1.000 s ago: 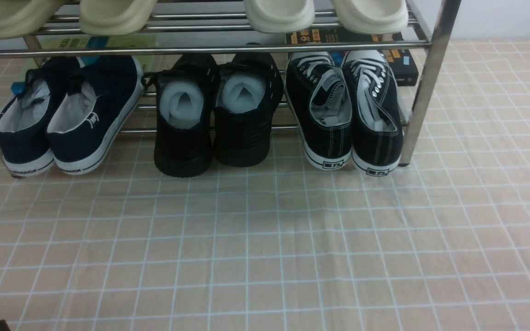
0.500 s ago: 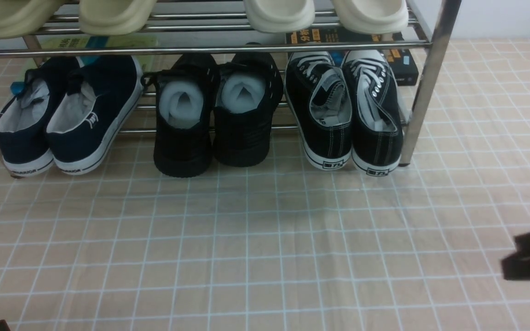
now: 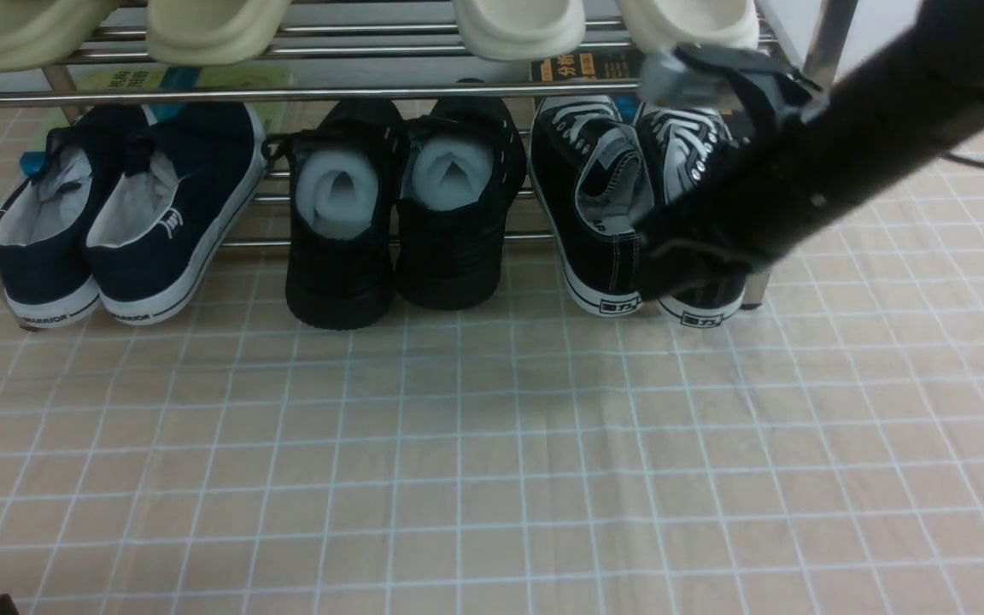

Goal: Take the shoes off the shelf from the light coffee tablecloth by hand.

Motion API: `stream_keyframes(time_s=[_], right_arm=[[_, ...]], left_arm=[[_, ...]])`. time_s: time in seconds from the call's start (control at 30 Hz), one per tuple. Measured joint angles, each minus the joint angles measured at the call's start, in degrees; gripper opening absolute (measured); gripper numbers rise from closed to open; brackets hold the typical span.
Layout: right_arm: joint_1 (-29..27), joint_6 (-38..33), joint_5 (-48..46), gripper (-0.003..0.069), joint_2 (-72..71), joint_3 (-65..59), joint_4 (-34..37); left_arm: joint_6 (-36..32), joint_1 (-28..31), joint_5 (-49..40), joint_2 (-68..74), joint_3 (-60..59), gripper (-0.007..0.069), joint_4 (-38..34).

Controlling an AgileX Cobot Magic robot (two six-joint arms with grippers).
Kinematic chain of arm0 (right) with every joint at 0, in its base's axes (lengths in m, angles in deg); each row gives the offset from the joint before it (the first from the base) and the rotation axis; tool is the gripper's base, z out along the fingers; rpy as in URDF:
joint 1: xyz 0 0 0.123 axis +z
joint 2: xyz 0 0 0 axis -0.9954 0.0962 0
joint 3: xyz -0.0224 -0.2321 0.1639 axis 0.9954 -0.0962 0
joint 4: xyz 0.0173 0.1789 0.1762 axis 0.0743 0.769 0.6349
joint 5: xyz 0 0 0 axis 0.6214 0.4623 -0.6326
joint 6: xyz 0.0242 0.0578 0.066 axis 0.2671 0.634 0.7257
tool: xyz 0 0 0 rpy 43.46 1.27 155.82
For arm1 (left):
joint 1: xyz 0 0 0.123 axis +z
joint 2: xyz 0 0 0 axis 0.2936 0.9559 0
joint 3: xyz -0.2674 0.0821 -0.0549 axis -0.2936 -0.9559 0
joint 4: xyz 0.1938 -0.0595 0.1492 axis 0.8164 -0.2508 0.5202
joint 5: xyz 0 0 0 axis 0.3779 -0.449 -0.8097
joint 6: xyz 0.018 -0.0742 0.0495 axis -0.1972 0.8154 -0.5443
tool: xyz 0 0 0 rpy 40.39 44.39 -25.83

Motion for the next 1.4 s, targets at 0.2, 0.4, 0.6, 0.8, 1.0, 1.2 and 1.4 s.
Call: stream_keyframes(time_s=[0.2, 0.4, 0.6, 0.8, 1.0, 1.2, 1.4], right_arm=[[1.73, 5.24, -0.21, 0.0026, 8.86, 13.6, -8.28], [1.74, 5.19, 4.4, 0.0163, 14.49, 16.75, -11.48], [1.74, 5.19, 7.95, 0.0342, 17.62, 16.75, -12.43], [1.74, 5.19, 10.82, 0.0377, 20.19, 16.75, -13.26], [1.92, 5.19, 10.39, 0.0078, 20.61, 17.15, -12.43], [1.96, 5.25, 5.88, -0.0001, 17.78, 17.16, -12.05], [1.81, 5.25, -5.39, -0.0001, 12.41, 17.06, -10.52]], left_arm=[[0.0, 0.0, 0.0, 0.0, 0.0, 0.0239, 0.0], [0.0, 0.0, 0.0, 0.0, 0.0, 0.0239, 0.05], [0.0, 0.0, 0.0, 0.0, 0.0, 0.0239, 0.12], [0.0, 0.0, 0.0, 0.0, 0.0, 0.0239, 0.12], [0.0, 0.0, 0.0, 0.0, 0.0, 0.0239, 0.12], [0.0, 0.0, 0.0, 0.0, 0.0, 0.0239, 0.12], [0.0, 0.0, 0.0, 0.0, 0.0, 0.0239, 0.12]])
